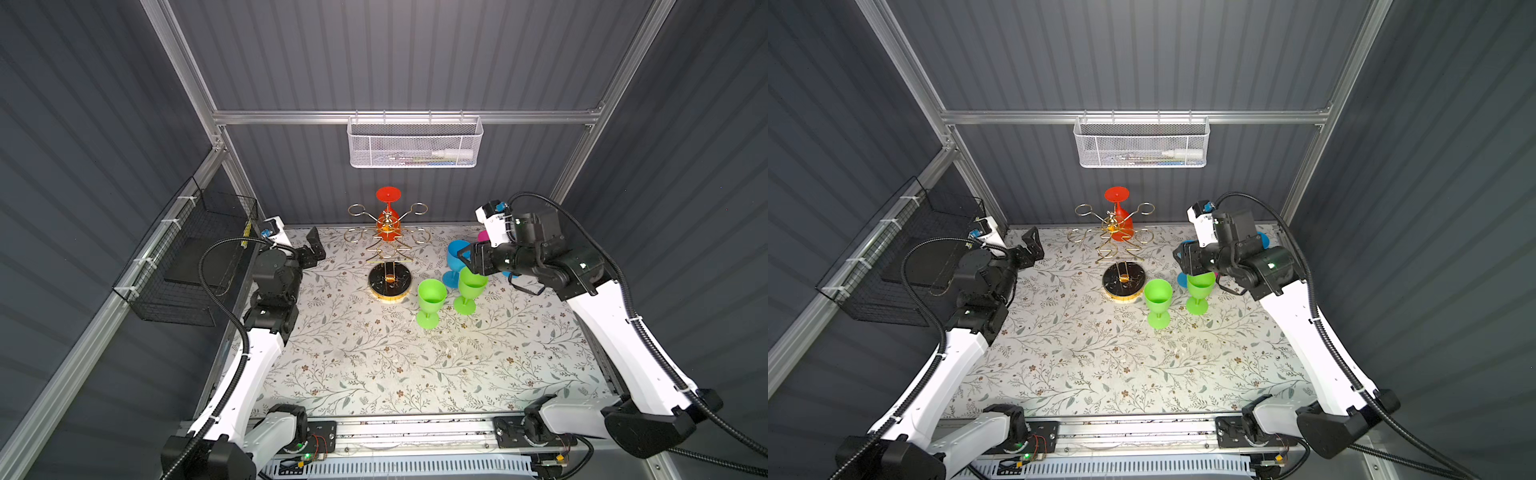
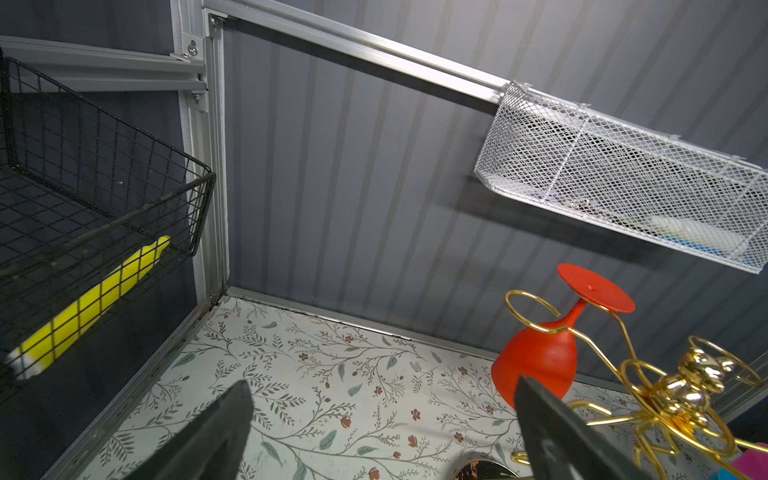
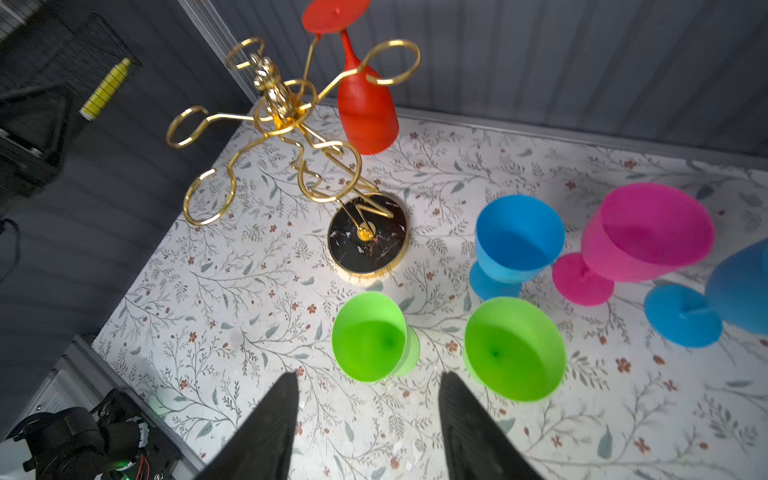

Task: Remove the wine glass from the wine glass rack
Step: 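Open the right gripper and lift away while the left rises toward the rack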

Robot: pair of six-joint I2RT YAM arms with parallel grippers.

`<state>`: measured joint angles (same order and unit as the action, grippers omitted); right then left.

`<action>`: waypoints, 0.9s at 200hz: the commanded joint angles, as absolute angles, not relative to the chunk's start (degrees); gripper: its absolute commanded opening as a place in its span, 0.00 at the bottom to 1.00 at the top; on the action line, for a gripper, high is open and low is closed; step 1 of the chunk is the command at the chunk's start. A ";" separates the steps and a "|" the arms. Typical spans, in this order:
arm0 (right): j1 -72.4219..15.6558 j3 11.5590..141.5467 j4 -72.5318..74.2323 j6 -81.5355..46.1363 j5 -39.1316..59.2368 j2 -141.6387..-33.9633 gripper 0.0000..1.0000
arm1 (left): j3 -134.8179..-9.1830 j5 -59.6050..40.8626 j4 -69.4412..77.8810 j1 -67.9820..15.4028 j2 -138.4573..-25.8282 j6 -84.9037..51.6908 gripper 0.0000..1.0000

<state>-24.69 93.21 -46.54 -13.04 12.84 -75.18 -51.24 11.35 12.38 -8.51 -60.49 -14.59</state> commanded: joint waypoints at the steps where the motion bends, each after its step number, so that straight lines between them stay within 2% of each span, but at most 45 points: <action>1: -21.49 92.27 -35.94 -17.39 25.32 -78.54 0.64 | -51.42 10.75 12.13 -8.09 -60.28 -13.89 1.00; 53: -16.91 101.32 -28.22 -22.64 33.21 -91.01 0.71 | -51.60 8.70 11.54 -8.09 -59.86 -14.84 1.00; 116: -16.35 119.71 -28.98 -24.92 34.00 -108.97 0.73 | -53.80 5.21 9.60 -7.78 -60.60 -14.42 0.99; 148: -16.73 126.23 -29.62 -25.84 33.87 -114.93 0.73 | -60.32 -3.17 5.47 -6.35 -65.41 -16.33 0.99; 180: -17.14 123.86 -29.12 -24.51 31.82 -113.04 0.74 | -73.27 -14.75 -0.51 -4.21 -74.31 -19.64 1.00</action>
